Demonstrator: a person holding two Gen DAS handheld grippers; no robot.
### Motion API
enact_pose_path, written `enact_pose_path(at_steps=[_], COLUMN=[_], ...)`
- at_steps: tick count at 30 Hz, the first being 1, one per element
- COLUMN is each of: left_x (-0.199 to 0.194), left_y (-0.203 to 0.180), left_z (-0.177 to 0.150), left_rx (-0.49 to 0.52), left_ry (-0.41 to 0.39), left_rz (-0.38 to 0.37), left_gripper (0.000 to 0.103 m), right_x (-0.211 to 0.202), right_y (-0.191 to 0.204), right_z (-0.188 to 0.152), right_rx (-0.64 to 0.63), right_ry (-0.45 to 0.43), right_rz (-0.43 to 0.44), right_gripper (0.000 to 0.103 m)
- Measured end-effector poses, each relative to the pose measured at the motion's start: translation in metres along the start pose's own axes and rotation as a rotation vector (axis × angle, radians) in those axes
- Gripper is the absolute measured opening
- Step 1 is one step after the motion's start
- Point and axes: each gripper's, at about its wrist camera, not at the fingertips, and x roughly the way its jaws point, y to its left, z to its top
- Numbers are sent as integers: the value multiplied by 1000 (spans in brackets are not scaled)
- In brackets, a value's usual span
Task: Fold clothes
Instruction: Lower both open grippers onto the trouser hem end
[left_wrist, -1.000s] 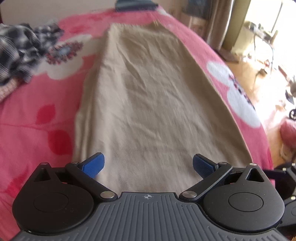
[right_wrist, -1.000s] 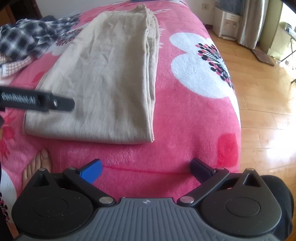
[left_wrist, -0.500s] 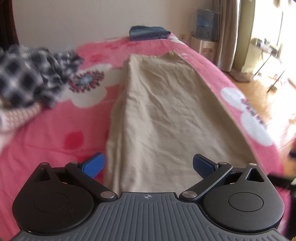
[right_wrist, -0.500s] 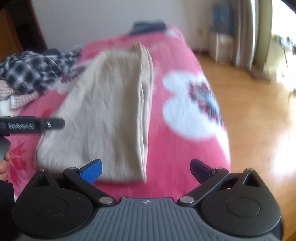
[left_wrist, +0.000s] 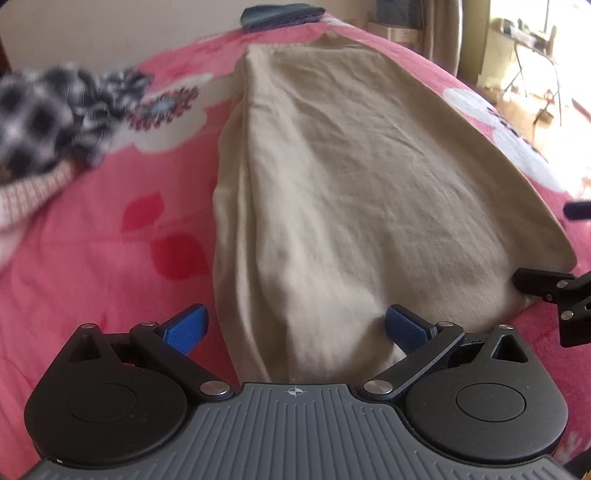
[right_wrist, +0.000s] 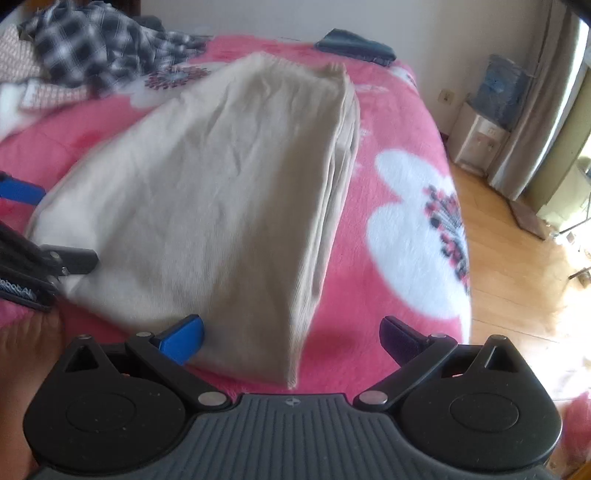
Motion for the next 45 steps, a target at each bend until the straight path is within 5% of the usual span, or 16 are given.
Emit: enact_pose_path(at_steps=[6,13,18,26,45], left_x=[-14,-35,-45,-33,9], left_y=[33,59,64,74,86], left_z=[-12,-28,-38,-46,-18], left_rx=[-96,-130,-171,-315,-368], left_ry=[23,48,45,69,11], left_rz=[-32,-47,-144,-313,-464], left_gripper=[103,101,95,74,77], right_x=[-16,-37,-34,-10,27], right_y=[-16,-63,-87,-97,-114], right_z=[6,2,-6,-29,-16], right_rx=[85,365,581,801,843], right_ry=[-13,-43,-26,91,81], right_rz=[16,222,433,573,630], right_gripper=[102,102,102,96,92])
